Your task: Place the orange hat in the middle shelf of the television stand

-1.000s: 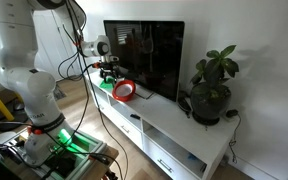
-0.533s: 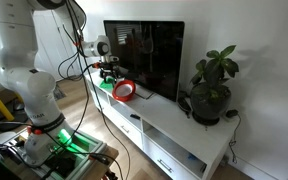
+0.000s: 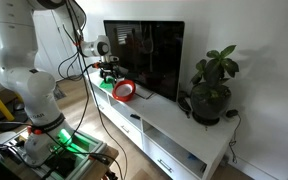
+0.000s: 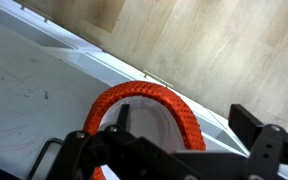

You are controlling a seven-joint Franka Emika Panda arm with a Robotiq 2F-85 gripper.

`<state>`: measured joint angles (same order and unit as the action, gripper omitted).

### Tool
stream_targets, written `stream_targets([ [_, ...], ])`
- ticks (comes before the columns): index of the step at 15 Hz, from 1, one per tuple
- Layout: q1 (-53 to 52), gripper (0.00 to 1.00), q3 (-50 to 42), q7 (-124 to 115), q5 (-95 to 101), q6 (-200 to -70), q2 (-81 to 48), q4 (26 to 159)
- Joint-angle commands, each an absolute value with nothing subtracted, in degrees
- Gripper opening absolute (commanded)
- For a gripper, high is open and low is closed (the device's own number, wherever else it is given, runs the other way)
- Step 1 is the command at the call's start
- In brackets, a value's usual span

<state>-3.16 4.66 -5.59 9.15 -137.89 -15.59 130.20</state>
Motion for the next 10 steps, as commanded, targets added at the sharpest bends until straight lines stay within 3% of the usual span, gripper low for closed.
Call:
stream_targets([
  [1,-4.1,1.00,3.5,-6.2,9.0,-141.0,-17.3,130.6],
  [5,-5.4,1.00,2.4,-9.3,9.5,-159.8,-21.7,133.1],
  [10,-14.7,1.00,-6.4,-16.1,10.7,-176.6,-28.3,133.5],
])
